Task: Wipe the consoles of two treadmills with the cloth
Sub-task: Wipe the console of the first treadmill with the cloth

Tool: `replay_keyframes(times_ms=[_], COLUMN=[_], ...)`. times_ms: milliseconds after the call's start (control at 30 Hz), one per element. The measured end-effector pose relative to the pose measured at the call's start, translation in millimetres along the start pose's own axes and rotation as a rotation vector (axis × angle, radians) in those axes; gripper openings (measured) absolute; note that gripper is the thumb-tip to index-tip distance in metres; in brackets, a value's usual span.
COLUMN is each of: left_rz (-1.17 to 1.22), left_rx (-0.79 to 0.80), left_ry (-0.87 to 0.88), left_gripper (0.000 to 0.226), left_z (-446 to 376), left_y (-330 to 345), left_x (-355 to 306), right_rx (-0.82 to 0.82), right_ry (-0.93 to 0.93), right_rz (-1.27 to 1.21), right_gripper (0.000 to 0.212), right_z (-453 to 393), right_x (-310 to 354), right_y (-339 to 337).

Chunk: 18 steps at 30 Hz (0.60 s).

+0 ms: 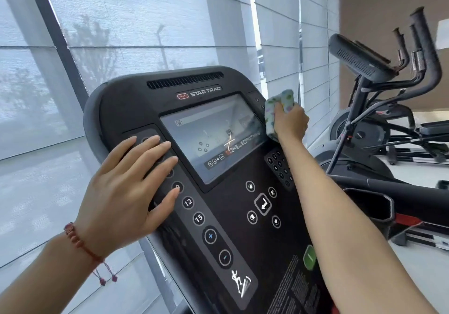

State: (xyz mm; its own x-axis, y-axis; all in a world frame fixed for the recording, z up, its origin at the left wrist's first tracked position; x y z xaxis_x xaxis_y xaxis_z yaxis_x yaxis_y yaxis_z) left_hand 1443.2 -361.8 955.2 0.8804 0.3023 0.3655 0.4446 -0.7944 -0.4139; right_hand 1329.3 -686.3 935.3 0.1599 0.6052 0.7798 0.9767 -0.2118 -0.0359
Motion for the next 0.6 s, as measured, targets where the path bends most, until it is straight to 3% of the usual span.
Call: replay_keyframes(times_ms=[233,367,600], left_rz=[0.015,0.009,0.002], left_rx=[-0.012,-0.005,-0.007], left_ry=[0.005,-0.001,-0.014], left_gripper=[0.041,0.041,0.041], left_z=[0.0,0.3,1.6], left_y=[-0.3,0.2,0.5], left_x=[0.4,0.2,0.3], right_rx=[0.064,0.096,0.08], right_ry=[-0.144,-0.175,-0.011], right_rz=[-0.037,0.017,0.043], right_gripper=[0.041,0.045,0.041], right_z=[-28.6,-19.3,23.8], right_x=[41.9,21.9,-55.8], right_y=[36.0,24.7,-26.6])
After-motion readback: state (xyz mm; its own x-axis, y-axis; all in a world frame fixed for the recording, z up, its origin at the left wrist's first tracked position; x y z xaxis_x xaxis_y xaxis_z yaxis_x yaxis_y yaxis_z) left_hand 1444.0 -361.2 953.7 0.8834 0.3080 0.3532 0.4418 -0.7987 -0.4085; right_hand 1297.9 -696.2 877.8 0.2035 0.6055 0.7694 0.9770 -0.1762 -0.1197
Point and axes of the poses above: each hand's wrist, its own z-axis away from the middle knuckle, its own y-axis out of the palm, x = y × z, the point moved 6 cm from there along -z, towards the middle knuckle, and after that the axes turned 15 degrees about -y, right-handed, at the moved point
